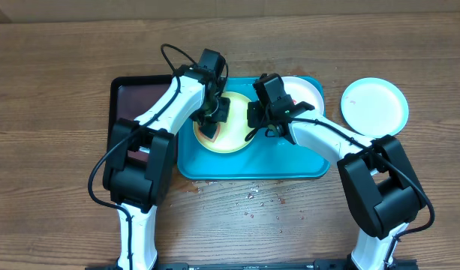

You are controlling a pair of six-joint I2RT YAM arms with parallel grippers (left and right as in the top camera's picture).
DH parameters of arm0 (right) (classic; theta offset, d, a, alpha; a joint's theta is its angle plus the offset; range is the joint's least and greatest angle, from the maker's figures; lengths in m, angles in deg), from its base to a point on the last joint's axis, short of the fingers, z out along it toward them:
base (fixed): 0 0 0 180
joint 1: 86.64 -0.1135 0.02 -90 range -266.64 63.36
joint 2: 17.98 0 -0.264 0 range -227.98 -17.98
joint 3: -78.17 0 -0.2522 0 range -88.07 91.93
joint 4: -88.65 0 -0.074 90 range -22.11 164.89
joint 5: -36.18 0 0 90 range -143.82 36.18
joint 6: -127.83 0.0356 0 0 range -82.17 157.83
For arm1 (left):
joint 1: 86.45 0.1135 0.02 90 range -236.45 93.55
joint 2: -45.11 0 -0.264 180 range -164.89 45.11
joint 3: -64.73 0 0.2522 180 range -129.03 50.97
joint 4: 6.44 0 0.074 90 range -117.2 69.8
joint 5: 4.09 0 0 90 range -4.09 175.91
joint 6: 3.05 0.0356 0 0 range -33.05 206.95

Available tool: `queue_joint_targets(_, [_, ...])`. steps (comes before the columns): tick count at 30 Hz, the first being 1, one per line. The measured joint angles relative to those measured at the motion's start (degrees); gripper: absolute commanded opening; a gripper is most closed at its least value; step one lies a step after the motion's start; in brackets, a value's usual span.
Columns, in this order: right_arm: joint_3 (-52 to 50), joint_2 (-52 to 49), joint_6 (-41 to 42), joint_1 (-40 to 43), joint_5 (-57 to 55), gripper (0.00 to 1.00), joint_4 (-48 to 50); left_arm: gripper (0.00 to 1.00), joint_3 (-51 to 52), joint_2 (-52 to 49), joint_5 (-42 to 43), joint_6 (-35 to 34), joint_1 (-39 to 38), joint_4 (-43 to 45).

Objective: Clean dirty plates on tray and stack at the side
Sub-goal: 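Keep scrubbing the yellow plate with the left gripper's sponge in circles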

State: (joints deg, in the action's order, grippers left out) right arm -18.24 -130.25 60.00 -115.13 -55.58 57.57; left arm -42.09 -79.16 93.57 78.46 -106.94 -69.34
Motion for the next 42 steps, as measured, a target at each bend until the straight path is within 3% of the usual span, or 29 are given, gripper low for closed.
queue_joint_targets(14, [0.00,0.00,0.11,0.00,-0.37,0.04,0.15,0.04,0.83,-0.52,8.02,2.67,-0.52,8.61])
queue_joint_targets(23, [0.00,-0.02,0.31,-0.04,-0.50,0.04,0.04,0.04,1.09,-0.52,2.62,-1.86,-1.11,10.14])
queue_joint_targets(34, [0.00,-0.63,0.33,-0.48,0.83,0.04,-0.28,0.04,0.68,-0.44,-6.05,-7.96,0.79,1.53])
queue_joint_targets(42, [0.00,-0.63,0.31,-1.11,2.43,0.04,-0.24,0.04,0.37,-0.35,-6.29,-9.84,2.64,-4.70])
